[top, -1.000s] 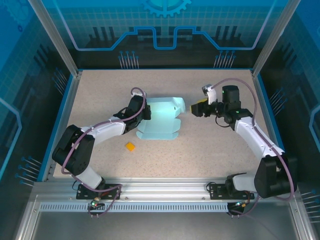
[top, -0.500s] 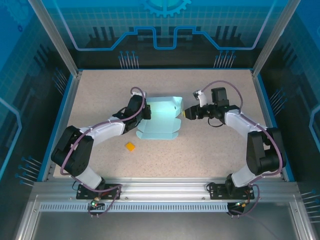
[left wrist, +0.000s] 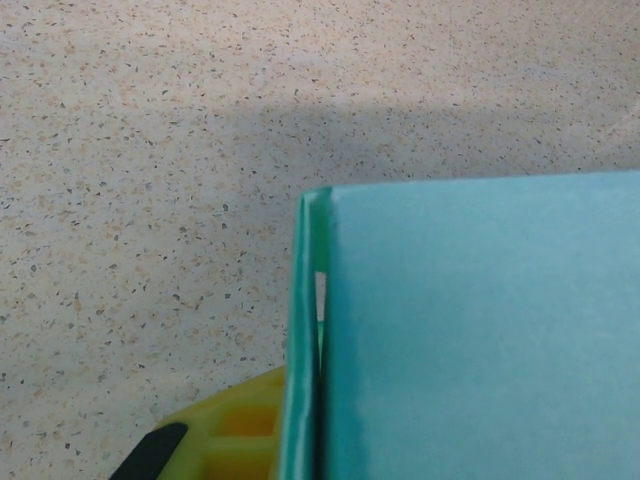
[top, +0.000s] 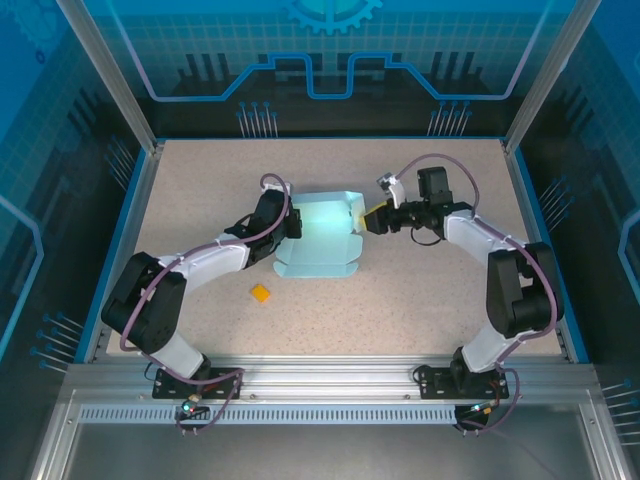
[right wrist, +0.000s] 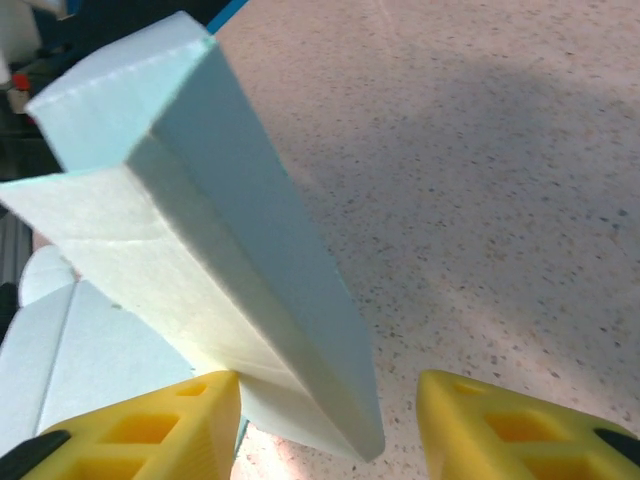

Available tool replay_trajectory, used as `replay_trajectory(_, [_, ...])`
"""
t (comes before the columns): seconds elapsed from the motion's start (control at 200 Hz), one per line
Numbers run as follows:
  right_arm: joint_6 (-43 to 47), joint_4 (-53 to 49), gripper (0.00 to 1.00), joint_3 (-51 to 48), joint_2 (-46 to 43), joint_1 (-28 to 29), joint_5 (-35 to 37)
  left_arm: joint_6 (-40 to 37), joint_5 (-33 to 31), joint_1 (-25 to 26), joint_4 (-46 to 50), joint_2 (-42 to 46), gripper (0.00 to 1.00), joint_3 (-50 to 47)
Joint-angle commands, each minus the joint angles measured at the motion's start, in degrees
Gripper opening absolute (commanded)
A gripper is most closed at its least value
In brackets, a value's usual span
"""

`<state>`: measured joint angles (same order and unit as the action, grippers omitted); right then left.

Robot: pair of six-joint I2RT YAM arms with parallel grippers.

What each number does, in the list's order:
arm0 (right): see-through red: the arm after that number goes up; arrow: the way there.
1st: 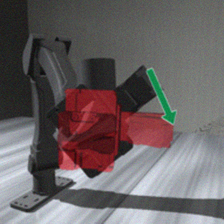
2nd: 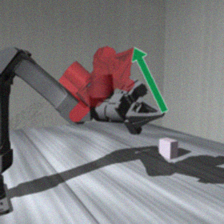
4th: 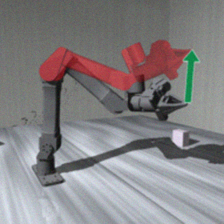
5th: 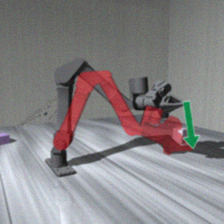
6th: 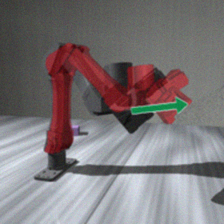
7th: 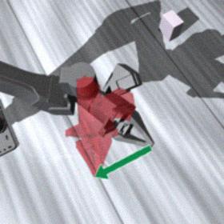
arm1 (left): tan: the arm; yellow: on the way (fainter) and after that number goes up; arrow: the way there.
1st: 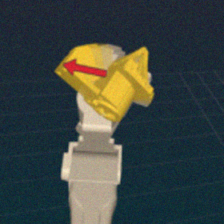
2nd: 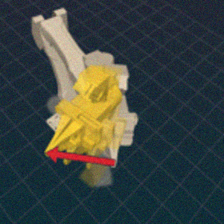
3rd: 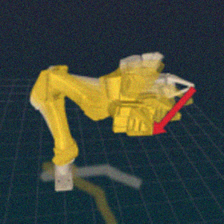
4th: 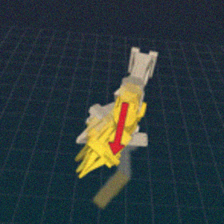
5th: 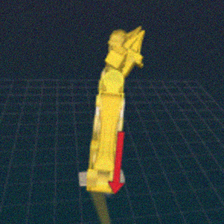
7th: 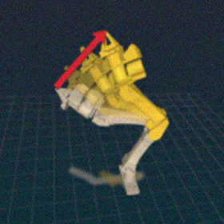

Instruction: Fold the paper box

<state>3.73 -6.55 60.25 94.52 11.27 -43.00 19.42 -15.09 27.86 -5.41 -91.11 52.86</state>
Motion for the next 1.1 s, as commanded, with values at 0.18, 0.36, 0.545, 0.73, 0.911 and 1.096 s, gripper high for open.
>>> replay_trajectory(0.18, [4.36, -0.05, 0.44, 2.47, 0.84, 1.22, -5.22, 0.13, 2.62, 0.16, -0.74, 1.47, 0.00, -0.39])
replay_trajectory(0.36, [4.23, 1.32, 0.39, 1.85, 0.19, 1.98, -4.89, 0.12, 2.78, 0.18, -0.65, 1.40, 0.00, -0.21])
replay_trajectory(0.545, [4.18, 2.55, 0.38, 1.45, -0.55, 3.14, -4.65, 0.24, 3.10, 0.14, -0.49, 1.04, 0.00, 0.05])
replay_trajectory(0.73, [3.92, 3.47, 0.38, 1.06, -1.45, 4.77, -2.71, 0.21, 3.39, 0.17, -0.35, 0.98, 0.00, 0.14])
replay_trajectory(0.911, [2.40, 4.31, 0.38, 0.84, -2.10, 6.70, 3.07, 0.29, 3.57, 0.19, -0.30, 1.00, 0.00, 0.14])
replay_trajectory(1.096, [-0.33, 6.04, 0.44, 0.06, -2.47, 9.56, 13.04, 0.24, 3.74, 0.19, -0.19, 1.11, 0.00, 0.22])
